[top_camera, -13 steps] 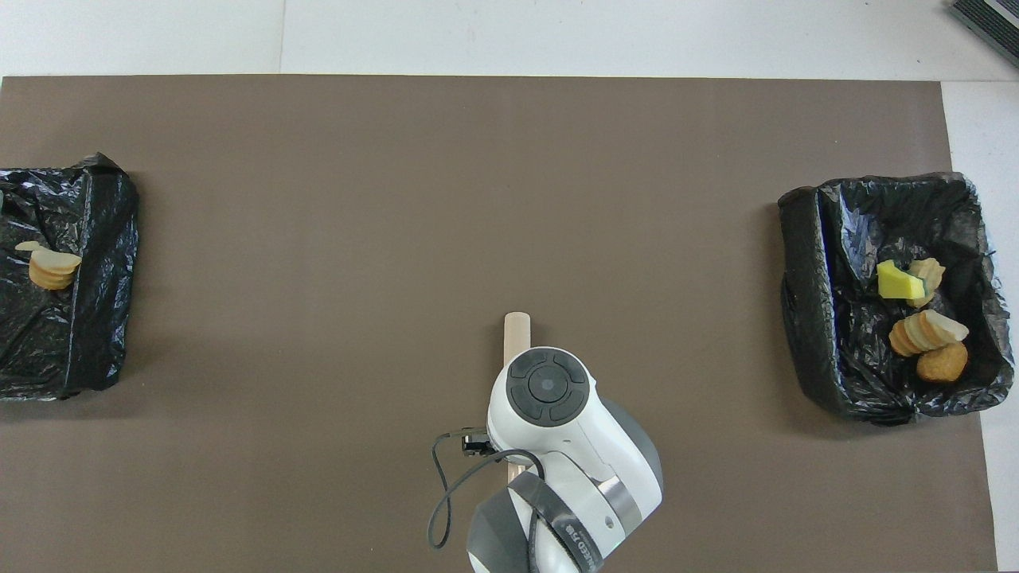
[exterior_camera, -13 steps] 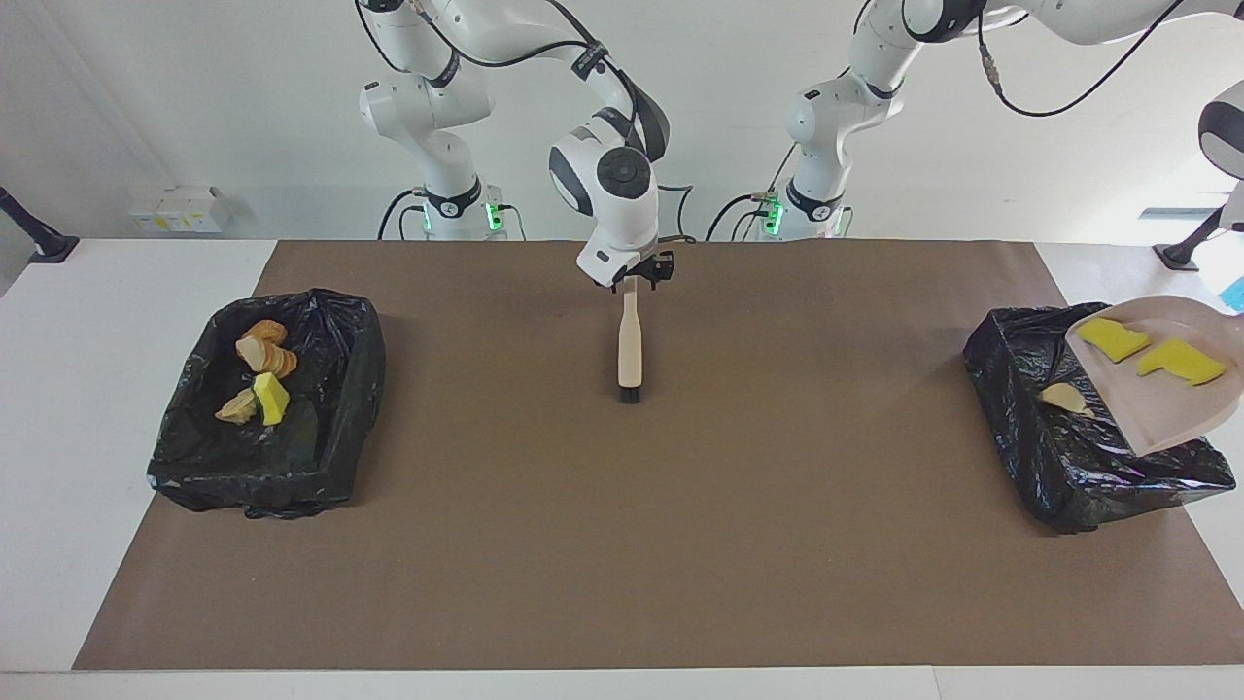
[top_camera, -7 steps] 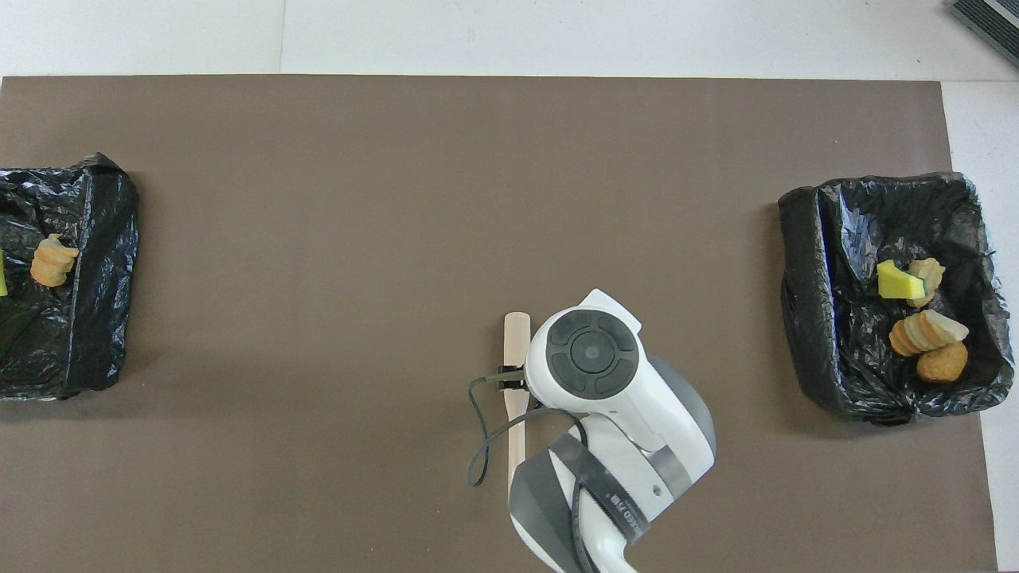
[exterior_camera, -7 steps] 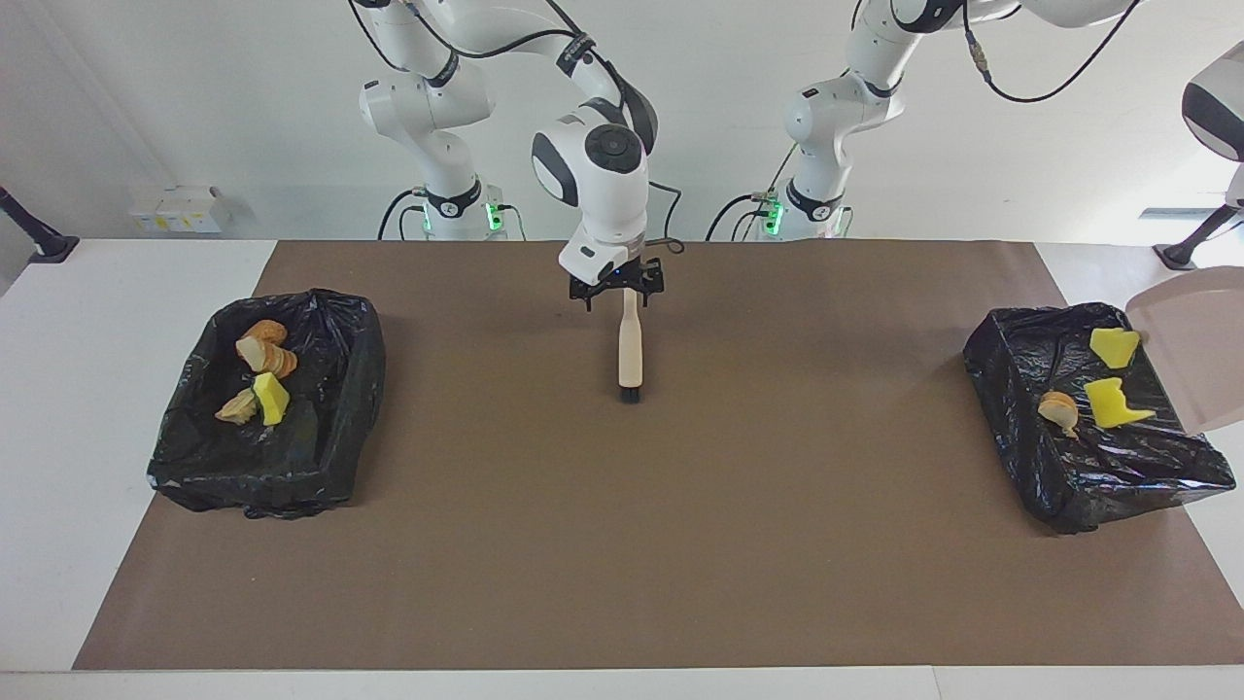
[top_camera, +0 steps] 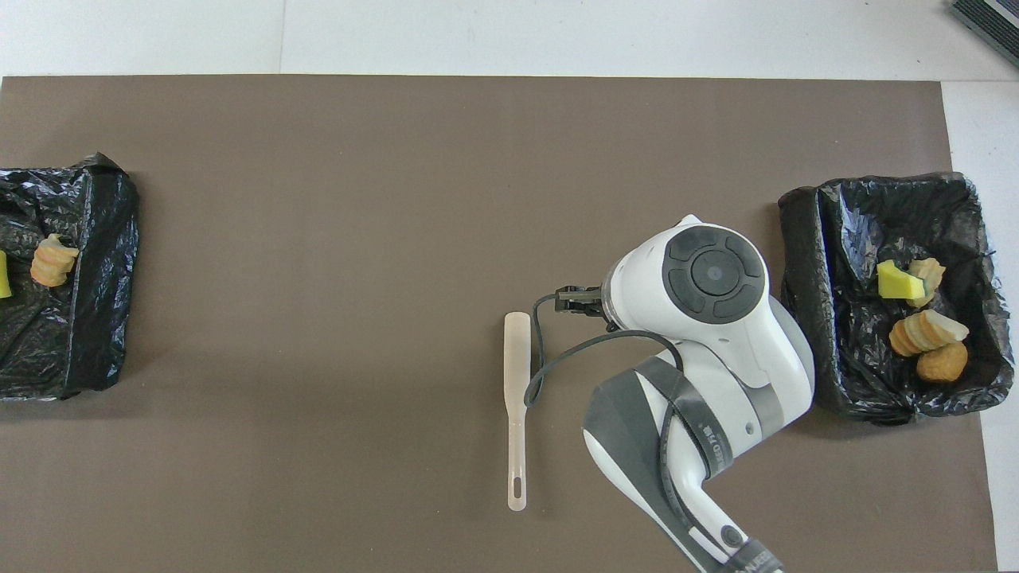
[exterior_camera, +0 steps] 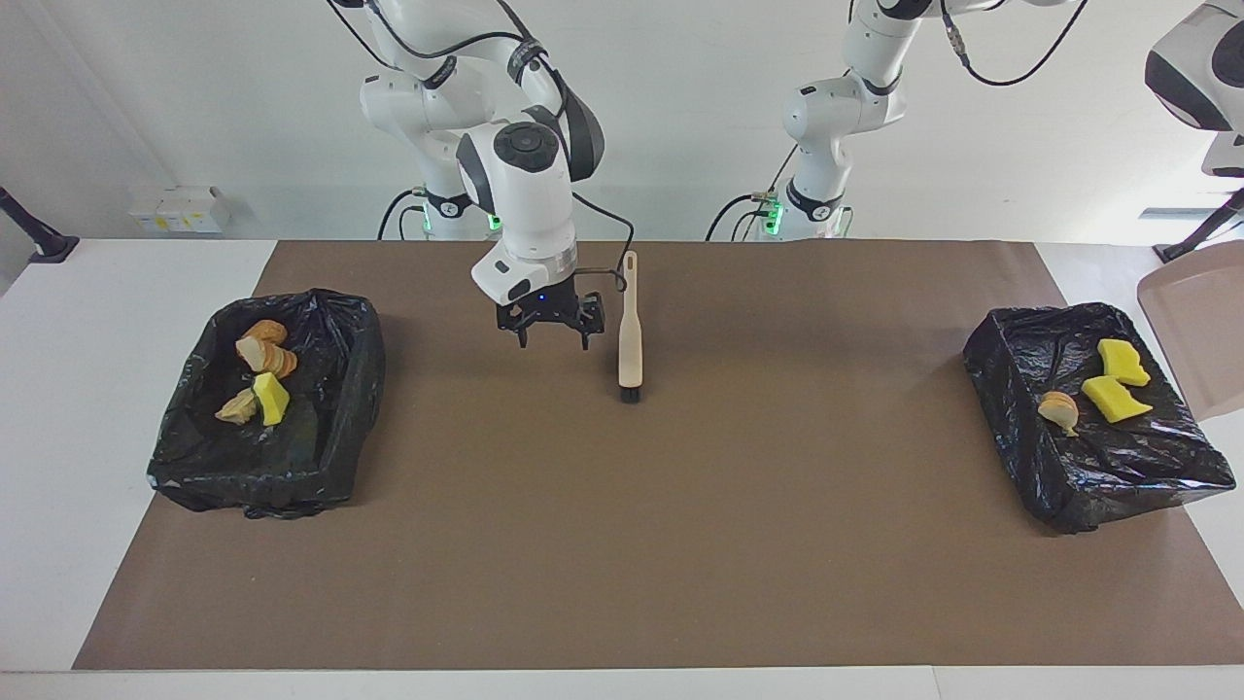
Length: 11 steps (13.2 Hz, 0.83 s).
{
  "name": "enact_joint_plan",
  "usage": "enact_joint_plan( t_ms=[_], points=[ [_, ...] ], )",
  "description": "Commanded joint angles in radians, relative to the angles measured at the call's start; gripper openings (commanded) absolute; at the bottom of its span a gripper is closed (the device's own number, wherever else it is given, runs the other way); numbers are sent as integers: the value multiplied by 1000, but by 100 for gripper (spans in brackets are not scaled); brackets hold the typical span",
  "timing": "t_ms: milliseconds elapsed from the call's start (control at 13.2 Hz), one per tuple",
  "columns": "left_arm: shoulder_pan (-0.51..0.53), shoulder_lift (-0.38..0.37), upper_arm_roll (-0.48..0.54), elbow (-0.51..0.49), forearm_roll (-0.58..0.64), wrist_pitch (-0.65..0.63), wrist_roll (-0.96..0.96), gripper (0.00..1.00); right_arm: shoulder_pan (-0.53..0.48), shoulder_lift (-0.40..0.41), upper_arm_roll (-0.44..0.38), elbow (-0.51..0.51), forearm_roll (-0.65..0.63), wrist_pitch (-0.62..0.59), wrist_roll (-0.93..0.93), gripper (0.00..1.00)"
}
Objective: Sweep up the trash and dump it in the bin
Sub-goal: 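Lay the brush on the table with the right gripper and withdraw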
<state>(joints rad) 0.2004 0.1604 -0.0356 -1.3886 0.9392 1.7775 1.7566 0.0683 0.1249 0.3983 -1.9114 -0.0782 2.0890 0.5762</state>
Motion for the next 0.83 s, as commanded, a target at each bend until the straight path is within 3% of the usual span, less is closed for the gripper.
enact_joint_plan(
  t_ms=[0,227,378,604,755],
  points=[
    [-31,-32,-6,-21,-120,-74,-11,0,-22,-14,5,55,-18,-45,-24,100],
    [-139,-44,-10,-27,-244,-218,-73,0,-100,-16,13,175,-14,-141,-144,100],
    [-209,-51,-13,-36,-304,-300,-194,0,-125,-30,13,190,-8,-171,-231,100],
    [-272,-105,-13,-119,-449,-308,-436,0,-168,-34,8,204,-15,-173,-288,100],
    [-320,-122,-13,-183,-544,-308,-627,0,-144,-39,-60,213,-17,-208,-389,100]
  ],
)
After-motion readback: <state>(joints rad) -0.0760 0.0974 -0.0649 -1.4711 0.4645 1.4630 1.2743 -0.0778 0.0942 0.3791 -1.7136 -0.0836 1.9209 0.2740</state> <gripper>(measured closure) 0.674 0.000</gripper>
